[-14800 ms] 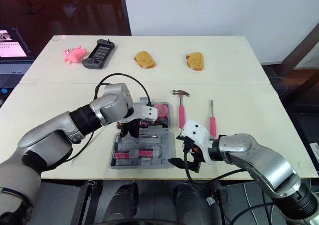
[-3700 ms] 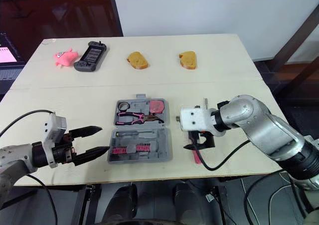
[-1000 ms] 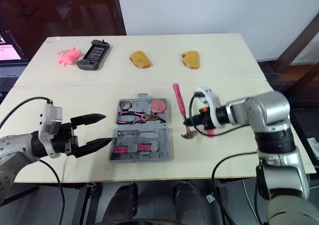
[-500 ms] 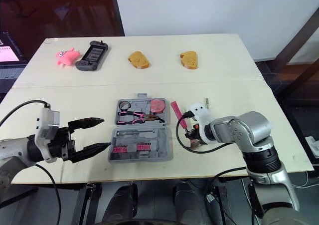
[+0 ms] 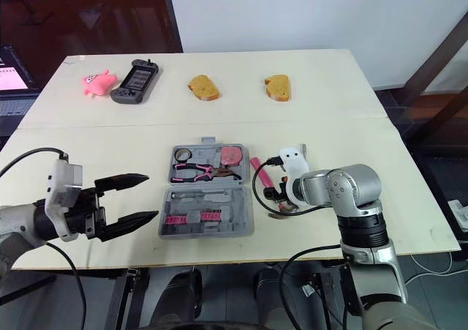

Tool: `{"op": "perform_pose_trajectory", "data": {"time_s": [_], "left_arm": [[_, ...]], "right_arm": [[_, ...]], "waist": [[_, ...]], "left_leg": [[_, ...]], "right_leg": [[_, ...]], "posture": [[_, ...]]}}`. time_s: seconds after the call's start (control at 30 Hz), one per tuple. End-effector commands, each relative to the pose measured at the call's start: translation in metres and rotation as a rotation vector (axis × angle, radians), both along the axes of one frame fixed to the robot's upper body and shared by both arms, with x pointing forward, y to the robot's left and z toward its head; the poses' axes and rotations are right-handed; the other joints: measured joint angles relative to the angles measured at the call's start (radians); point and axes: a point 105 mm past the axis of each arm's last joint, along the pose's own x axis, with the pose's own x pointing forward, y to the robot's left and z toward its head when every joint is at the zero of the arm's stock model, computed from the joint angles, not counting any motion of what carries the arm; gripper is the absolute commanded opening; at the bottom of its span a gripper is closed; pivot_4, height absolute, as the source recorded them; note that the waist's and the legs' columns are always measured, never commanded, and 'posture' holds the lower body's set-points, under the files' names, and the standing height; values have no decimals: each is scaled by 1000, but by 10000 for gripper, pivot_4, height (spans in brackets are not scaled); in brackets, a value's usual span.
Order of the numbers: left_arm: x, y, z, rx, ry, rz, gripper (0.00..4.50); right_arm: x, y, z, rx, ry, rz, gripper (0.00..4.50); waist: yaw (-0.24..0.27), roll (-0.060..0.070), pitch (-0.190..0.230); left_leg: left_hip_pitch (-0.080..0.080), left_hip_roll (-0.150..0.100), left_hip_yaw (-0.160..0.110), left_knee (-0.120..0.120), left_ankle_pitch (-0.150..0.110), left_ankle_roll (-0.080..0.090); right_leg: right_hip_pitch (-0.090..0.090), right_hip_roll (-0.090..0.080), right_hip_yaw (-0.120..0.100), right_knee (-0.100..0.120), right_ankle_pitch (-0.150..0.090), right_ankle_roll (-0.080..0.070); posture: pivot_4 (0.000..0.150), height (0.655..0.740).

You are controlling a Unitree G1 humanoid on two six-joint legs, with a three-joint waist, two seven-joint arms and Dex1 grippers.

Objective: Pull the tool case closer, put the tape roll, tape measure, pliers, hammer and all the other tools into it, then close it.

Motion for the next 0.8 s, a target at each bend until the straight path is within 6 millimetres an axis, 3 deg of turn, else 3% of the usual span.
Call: {"op": "perform_pose_trajectory", "data": {"time_s": [0.03,0.2,0.33,0.43,0.53,0.77,0.8], "left_arm": [[6,6,10,32,-57,0,45000],[11,7,7,40,-53,-18,45000],[8,3,2,13,14,-65,45000],[7,3,-1,22,25,-85,45000],[8,4,-1,30,25,-96,45000],[7,5,-2,28,42,-106,45000],[6,5,-3,30,42,-105,45000]], "right_arm": [[-3,19,49,184,-160,116,44634],[-13,12,68,65,-366,157,44634],[-35,3,39,-146,-429,202,44634],[-53,5,15,-105,-354,238,44634],[-50,5,12,39,-366,148,44634],[-40,3,-4,0,-347,158,44634],[-37,2,-7,0,-345,146,42306]], "waist": [[0,0,0],[1,0,0],[5,-1,0],[-2,-1,0],[-5,-2,0],[2,-2,-1],[1,-2,-1]], "left_leg": [[0,0,0,0,0,0],[0,0,0,-1,0,0],[-1,0,0,-1,0,0],[-1,0,1,-1,0,0],[0,0,1,-1,0,0],[0,0,1,0,0,0],[0,0,1,-1,0,0]], "right_leg": [[0,0,0,0,0,0],[0,0,0,0,0,0],[0,-1,0,-2,-2,2],[-1,-1,0,-2,-2,1],[-1,1,2,-1,0,0],[0,0,2,-1,0,0],[-1,0,2,-1,0,0]], "posture": [[1500,7400],[1500,7400],[1500,7400],[1500,7400],[1500,7400],[1500,7400],[1500,7400]]}}
